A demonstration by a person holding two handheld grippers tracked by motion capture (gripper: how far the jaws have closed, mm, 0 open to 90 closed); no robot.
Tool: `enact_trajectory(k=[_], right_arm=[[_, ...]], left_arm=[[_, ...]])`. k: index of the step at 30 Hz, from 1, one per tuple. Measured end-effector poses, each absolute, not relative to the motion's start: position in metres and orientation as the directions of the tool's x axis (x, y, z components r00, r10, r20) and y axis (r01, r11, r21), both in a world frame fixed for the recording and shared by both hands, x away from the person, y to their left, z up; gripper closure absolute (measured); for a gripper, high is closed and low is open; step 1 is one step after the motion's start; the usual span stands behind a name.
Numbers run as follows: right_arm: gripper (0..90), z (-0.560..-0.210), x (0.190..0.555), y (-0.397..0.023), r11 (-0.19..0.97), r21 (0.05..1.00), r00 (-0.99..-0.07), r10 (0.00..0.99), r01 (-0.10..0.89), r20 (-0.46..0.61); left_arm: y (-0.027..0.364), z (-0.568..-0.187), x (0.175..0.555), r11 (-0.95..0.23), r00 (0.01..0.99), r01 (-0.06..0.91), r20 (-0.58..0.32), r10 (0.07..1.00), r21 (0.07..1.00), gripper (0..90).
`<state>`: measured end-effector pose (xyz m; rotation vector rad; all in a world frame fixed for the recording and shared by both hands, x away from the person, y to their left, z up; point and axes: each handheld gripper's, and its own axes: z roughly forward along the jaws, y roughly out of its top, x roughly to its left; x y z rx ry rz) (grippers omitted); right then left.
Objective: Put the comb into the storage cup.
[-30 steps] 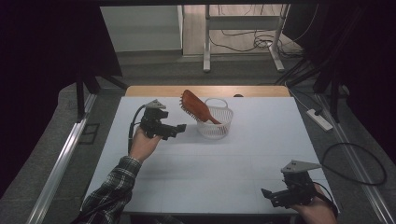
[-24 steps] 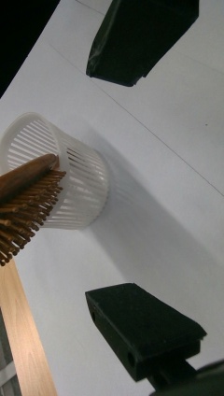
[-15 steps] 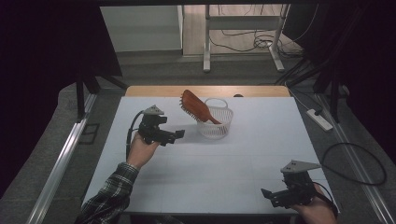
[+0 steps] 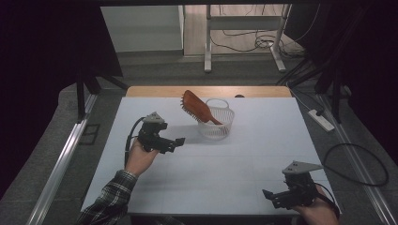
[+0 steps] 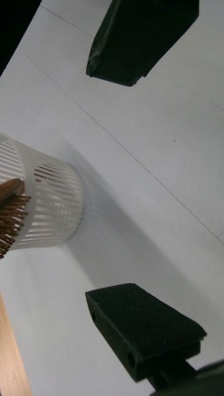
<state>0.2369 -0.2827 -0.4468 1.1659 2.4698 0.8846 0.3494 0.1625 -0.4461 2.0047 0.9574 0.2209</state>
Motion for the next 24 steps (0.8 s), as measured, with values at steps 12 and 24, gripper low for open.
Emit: enact_trajectory(k=[12, 24], right_arm=[[0.0, -0.447, 0.237, -0.283, 0.492, 0.630, -0.642, 0.766, 0.601, 0.015], [0.0, -0.447, 0.237, -0.282, 0.494, 0.628, -0.643, 0.766, 0.601, 0.012]], left_arm=[[0.169, -0.445, 0.337, -0.313, 0.681, 0.538, -0.184, 0.709, 0.783, 0.1], [0.181, -0.446, 0.319, -0.309, 0.669, 0.536, -0.172, 0.723, 0.786, 0.1]])
